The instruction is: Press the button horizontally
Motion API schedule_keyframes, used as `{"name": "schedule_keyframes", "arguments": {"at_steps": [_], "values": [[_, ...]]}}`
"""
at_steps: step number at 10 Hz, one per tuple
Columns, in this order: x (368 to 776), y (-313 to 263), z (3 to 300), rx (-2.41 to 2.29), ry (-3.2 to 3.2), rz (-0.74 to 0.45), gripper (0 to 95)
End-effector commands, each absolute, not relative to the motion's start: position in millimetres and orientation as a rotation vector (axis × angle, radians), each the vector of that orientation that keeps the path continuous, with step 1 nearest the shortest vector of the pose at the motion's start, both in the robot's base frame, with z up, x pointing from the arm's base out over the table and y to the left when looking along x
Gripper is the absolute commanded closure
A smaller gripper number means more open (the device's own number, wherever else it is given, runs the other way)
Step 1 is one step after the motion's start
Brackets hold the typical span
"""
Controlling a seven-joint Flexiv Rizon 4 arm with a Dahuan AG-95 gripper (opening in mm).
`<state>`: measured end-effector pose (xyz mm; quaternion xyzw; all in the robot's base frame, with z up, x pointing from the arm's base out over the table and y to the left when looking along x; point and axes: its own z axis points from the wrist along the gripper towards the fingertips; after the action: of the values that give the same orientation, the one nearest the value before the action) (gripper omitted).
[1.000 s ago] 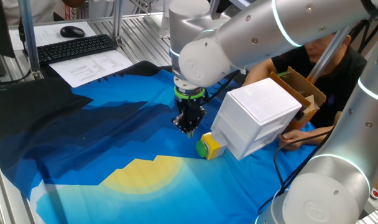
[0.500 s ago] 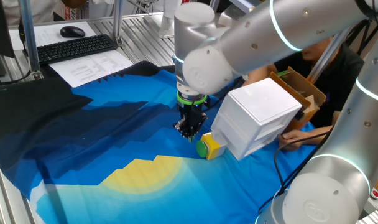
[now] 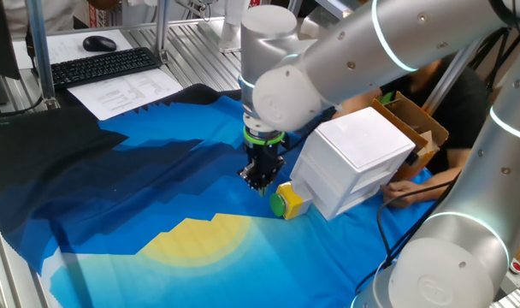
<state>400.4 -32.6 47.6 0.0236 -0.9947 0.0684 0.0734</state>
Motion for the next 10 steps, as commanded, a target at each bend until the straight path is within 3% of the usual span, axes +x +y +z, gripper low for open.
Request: {"name": "schedule_keyframes", "arguments": {"at_steps": [1,5,8,10], "values": [[400.2,-31.6,48.3,0.101,-2.975,0.197,95.0],[400.2,-31.6,48.3,0.116,-2.972,0.192,95.0],[400.2,-31.6,48.3,-0.044,-2.978,0.044,95.0],[400.2,-31.6,48.3,-0.209,-2.952,0.049,95.0]]}}
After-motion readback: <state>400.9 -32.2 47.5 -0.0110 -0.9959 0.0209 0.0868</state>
